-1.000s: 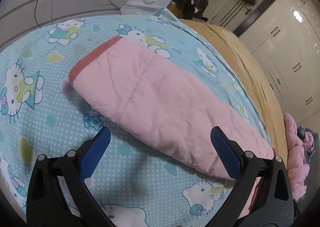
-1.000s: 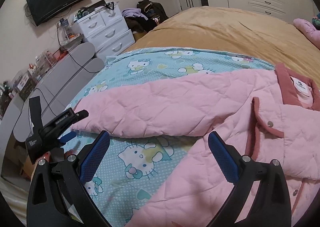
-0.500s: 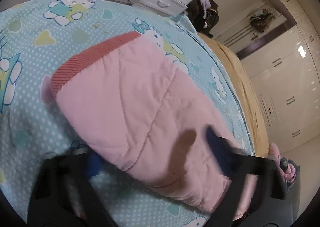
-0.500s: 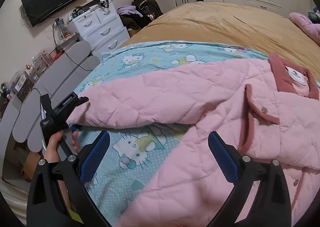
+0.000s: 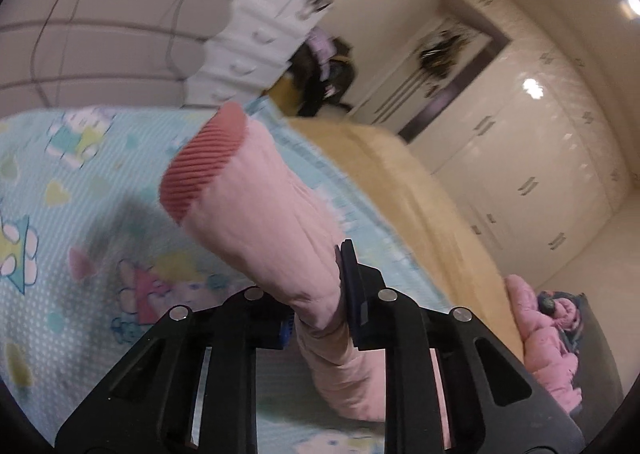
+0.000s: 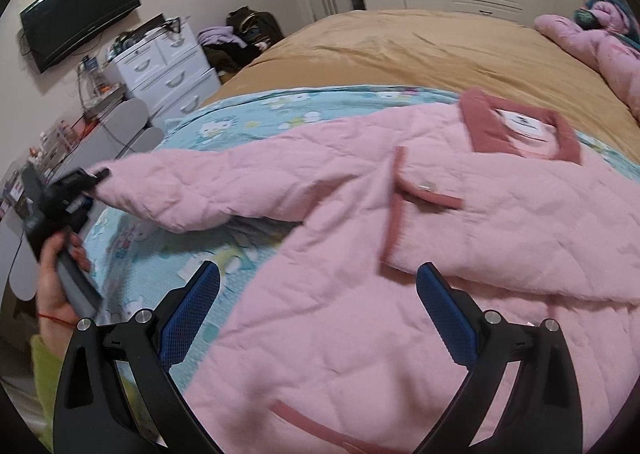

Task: Fold large clothes
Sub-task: 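Grasp the other sleeve cuff with the left gripper and lift it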

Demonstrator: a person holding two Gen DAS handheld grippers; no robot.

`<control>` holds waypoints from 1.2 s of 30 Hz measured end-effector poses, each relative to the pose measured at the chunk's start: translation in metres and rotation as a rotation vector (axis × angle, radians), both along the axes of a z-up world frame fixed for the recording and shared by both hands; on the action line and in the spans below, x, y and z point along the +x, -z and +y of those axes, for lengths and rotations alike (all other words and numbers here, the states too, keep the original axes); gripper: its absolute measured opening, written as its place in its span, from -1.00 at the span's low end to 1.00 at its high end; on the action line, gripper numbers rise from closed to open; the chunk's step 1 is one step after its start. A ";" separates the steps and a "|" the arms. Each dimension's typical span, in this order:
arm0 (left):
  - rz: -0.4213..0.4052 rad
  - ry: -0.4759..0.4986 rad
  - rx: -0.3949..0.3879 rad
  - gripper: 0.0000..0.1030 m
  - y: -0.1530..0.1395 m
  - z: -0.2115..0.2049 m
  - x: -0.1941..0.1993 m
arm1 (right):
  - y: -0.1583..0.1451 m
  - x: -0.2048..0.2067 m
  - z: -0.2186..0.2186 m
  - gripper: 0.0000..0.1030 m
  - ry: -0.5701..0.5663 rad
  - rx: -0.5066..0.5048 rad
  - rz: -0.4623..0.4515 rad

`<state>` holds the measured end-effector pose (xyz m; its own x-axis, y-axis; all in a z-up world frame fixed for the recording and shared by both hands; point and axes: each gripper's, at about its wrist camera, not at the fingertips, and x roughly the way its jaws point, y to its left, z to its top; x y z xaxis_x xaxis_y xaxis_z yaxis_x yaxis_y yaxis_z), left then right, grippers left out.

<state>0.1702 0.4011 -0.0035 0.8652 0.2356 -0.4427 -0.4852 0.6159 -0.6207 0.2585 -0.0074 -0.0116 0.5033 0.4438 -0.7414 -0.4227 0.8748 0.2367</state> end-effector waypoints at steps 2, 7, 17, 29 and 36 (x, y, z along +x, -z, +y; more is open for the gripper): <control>-0.042 0.022 0.028 -0.78 -0.016 -0.012 0.000 | 0.002 -0.002 -0.017 0.90 0.024 -0.003 -0.004; -0.141 0.075 0.082 -0.82 -0.050 -0.045 -0.003 | 0.007 -0.007 -0.066 0.90 0.087 -0.008 -0.025; -0.223 0.182 0.180 -0.86 -0.086 -0.104 0.006 | 0.016 0.013 -0.154 0.90 0.241 0.136 -0.051; -0.326 0.343 0.271 -0.88 -0.125 -0.194 0.013 | 0.012 0.025 -0.207 0.90 0.339 0.157 -0.077; -0.332 0.434 0.300 -0.88 -0.158 -0.242 0.038 | 0.018 0.033 -0.256 0.90 0.419 0.289 -0.030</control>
